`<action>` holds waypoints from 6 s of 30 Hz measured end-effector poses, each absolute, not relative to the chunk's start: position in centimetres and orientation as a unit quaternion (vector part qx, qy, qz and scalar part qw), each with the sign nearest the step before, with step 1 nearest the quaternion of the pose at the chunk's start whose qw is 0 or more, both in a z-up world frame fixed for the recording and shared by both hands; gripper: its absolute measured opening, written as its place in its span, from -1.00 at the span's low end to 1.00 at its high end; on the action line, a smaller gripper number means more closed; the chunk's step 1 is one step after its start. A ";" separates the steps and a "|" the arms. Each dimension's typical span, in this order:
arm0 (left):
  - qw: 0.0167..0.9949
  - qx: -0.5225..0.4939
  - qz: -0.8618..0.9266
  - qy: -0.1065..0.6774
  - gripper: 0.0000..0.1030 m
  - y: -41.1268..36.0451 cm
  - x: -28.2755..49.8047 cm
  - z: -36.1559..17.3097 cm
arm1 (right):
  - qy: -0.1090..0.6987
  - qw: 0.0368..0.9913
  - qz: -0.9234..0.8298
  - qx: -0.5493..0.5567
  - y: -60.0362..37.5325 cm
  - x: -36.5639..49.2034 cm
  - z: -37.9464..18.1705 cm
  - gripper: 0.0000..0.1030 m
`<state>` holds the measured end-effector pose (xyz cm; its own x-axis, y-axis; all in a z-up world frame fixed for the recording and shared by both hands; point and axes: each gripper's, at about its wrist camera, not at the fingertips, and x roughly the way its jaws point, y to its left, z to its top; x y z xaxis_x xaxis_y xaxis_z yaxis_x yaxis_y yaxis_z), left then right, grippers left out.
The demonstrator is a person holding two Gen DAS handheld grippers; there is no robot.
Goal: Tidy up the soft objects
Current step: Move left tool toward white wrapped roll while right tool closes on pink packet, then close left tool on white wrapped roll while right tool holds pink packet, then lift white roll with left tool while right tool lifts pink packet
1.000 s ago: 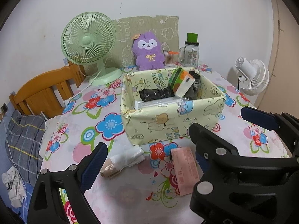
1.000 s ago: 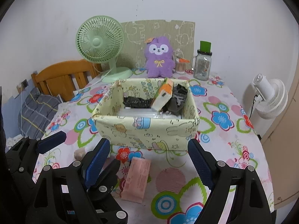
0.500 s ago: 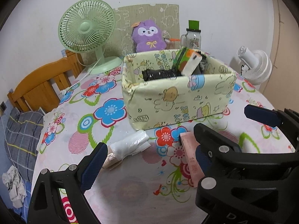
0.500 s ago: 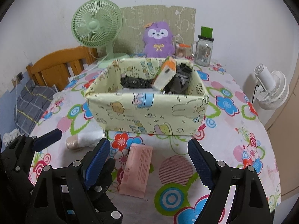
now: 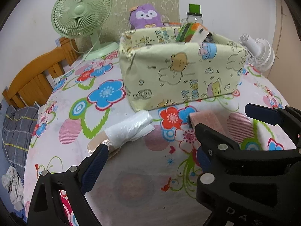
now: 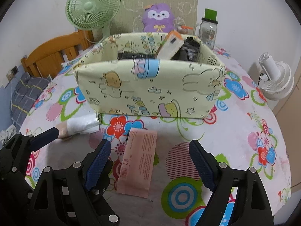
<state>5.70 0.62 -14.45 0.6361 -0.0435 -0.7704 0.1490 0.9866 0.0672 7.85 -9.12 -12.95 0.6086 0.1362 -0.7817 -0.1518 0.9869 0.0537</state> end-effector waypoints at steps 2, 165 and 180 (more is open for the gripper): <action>0.900 0.056 -0.058 0.427 0.86 0.8 5.7 -14.7 | 0.442 0.893 0.081 -0.006 -9.0 8.1 -13.5 0.69; 0.891 0.045 -0.108 0.438 -0.33 -1.0 4.4 -14.6 | 0.483 0.873 0.039 0.055 -11.8 6.3 -14.6 0.01; 0.889 0.051 -0.105 0.443 -0.35 -1.4 4.9 -15.2 | 0.480 0.876 0.029 0.040 -11.7 6.6 -15.3 -0.13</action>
